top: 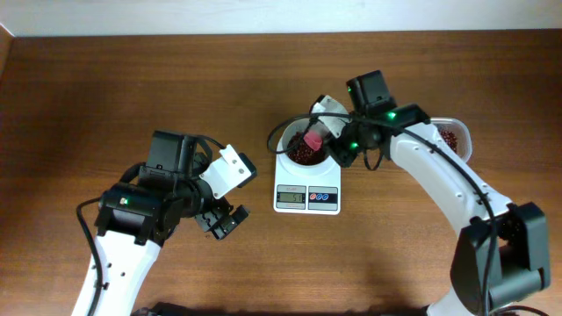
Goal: Scoop and weigh 50g on scale
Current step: 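Hold the scoop over the bowl and shake a few beans in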
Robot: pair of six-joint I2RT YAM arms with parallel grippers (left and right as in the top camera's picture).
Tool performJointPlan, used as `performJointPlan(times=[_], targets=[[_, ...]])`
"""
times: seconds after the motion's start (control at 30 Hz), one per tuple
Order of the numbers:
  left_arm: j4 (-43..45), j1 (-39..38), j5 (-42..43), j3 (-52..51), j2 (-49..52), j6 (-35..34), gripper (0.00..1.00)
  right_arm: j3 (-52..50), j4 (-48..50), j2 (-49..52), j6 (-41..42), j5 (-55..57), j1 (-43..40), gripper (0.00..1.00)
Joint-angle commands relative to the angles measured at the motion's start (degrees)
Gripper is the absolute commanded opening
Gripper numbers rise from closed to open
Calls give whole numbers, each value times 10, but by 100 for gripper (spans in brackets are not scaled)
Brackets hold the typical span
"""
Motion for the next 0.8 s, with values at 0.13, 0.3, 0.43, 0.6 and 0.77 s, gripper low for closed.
performJointPlan(times=[0.13, 0.3, 0.43, 0.6, 0.77], targets=[[1, 2, 8, 12, -6, 9, 99, 12, 9, 25, 5, 18, 9, 4], [1, 2, 8, 12, -6, 9, 99, 12, -2, 22, 34, -35, 9, 4], [1, 2, 8, 12, -6, 9, 99, 13, -9, 0, 69, -70, -3, 4], [1, 2, 8, 12, -6, 9, 99, 13, -9, -27, 85, -101, -23, 4], [1, 2, 8, 12, -6, 9, 99, 13, -11, -44, 96, -101, -23, 4]])
